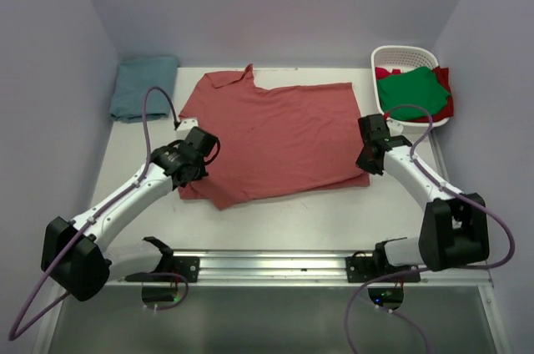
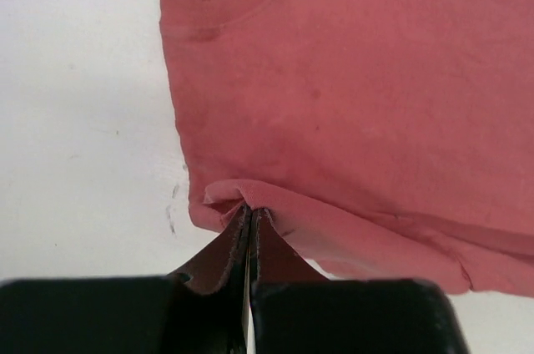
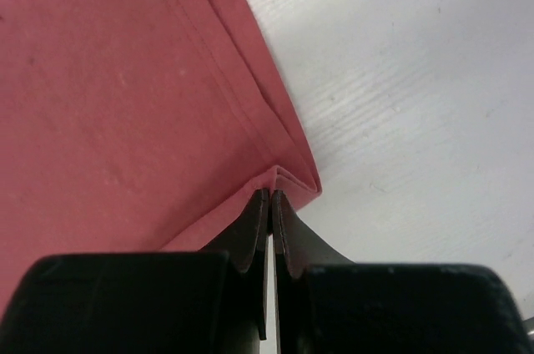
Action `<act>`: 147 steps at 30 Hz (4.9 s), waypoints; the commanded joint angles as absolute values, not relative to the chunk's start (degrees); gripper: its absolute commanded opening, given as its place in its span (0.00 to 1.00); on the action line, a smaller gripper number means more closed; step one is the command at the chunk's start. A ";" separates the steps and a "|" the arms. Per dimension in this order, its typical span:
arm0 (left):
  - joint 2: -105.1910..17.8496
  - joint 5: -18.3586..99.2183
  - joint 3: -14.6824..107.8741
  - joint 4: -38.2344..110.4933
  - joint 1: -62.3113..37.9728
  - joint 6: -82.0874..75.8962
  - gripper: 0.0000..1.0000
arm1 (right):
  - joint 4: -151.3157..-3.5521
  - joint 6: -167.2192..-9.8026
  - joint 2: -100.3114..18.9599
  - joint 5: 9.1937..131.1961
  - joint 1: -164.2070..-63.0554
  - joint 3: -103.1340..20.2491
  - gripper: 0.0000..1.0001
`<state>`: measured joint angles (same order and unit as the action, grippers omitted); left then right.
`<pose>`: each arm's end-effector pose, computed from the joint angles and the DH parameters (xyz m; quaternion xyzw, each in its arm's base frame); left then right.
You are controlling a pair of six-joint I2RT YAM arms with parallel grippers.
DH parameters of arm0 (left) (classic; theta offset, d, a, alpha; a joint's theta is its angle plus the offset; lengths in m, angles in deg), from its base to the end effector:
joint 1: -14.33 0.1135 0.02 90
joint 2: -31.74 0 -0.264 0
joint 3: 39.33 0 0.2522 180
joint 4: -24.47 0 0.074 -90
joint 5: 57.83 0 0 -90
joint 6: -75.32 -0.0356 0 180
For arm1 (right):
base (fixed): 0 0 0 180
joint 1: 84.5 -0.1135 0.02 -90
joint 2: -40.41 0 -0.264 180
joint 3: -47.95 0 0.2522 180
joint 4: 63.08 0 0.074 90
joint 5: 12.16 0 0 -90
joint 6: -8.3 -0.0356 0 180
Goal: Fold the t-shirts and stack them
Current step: Grap the side of the flattened tshirt closest away from the robot with both arms, then fold the flattened tshirt in 1/3 of the way
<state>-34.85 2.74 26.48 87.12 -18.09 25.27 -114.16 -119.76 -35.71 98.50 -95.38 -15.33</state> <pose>0.1902 -0.1001 0.2584 -0.1201 0.9355 0.0683 0.3253 0.2476 0.0348 0.2174 0.2645 0.9221 -0.0671 0.2744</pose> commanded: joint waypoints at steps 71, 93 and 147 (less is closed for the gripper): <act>-16.08 18.54 42.88 107.93 -1.67 14.15 0.00 | -130.80 -113.25 -16.55 90.76 -90.57 -24.08 0.00; -24.24 14.33 32.44 97.39 -1.67 12.66 0.00 | -121.76 -113.95 -26.99 90.93 -90.57 -22.67 0.00; -57.00 7.37 49.95 74.11 -0.25 9.93 1.00 | -111.12 -112.37 -52.95 93.32 -90.48 -37.02 0.52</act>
<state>-67.09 6.21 51.31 78.96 -0.26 8.88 -112.76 -113.66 -60.87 94.68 -90.81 -38.43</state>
